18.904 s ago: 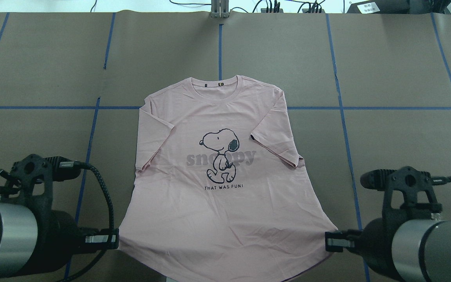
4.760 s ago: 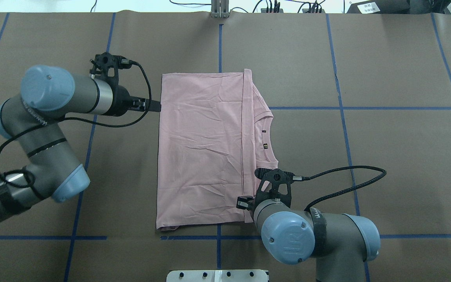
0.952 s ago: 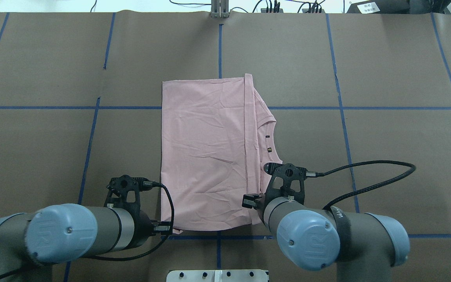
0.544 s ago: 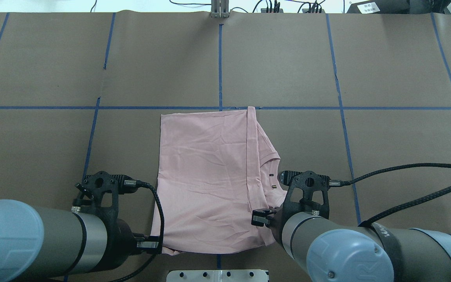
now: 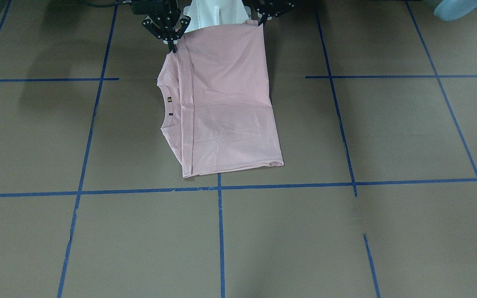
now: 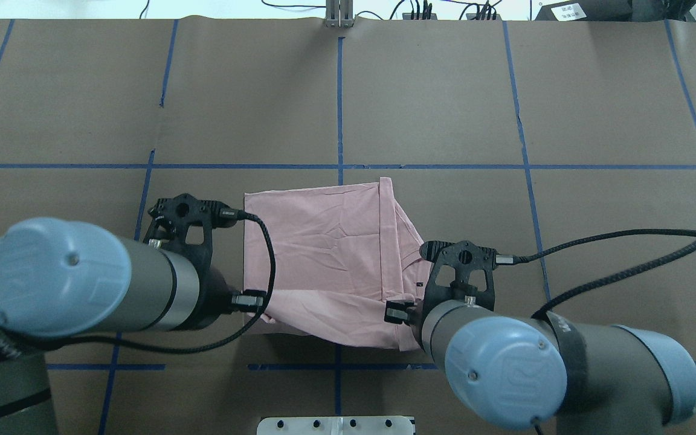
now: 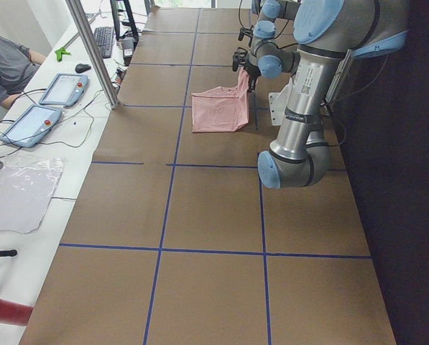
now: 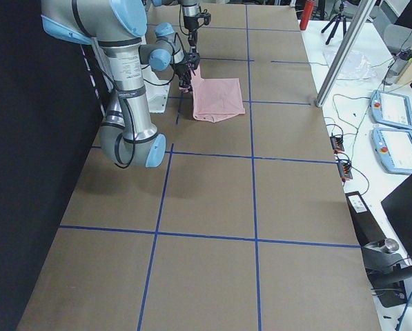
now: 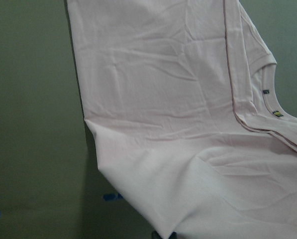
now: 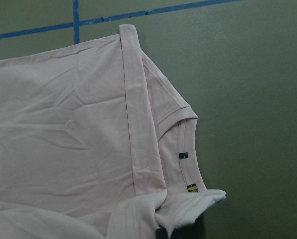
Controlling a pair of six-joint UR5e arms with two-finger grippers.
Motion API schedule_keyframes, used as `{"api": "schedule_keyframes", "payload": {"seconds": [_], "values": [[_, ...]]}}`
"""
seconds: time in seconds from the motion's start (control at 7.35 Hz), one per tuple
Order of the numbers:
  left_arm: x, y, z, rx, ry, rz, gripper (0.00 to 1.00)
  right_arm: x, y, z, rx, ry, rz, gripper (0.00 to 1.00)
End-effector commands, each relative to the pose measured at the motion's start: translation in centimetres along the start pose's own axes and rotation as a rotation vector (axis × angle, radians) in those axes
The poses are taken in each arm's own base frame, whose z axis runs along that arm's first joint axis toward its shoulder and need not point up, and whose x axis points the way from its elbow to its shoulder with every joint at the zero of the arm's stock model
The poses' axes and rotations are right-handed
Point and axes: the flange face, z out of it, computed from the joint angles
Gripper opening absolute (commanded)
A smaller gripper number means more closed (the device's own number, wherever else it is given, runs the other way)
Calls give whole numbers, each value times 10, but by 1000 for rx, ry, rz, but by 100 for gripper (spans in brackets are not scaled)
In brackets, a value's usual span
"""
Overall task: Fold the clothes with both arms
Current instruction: 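Lift the near edge with both grippers and fold it away from the robot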
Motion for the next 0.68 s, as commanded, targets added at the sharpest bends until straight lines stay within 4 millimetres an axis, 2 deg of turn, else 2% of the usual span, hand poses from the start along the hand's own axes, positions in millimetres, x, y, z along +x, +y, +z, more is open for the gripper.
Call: {"api": "schedule_keyframes", "payload": {"seconds": [0.0,0.27,0.41,0.54], "values": [[-20,-71,34,84,-50,4,0,-17,-61,28,17,27,29,0],[-32,-122,71,128,-81,22,0,-22,-102,72,56,33,50,0],[-40,-155,81,153,-108,19,0,-35,-132,92,66,59,61,0],[-55,-200,100,179,-145,34,39,-52,-175,126,64,96,47,95]]}}
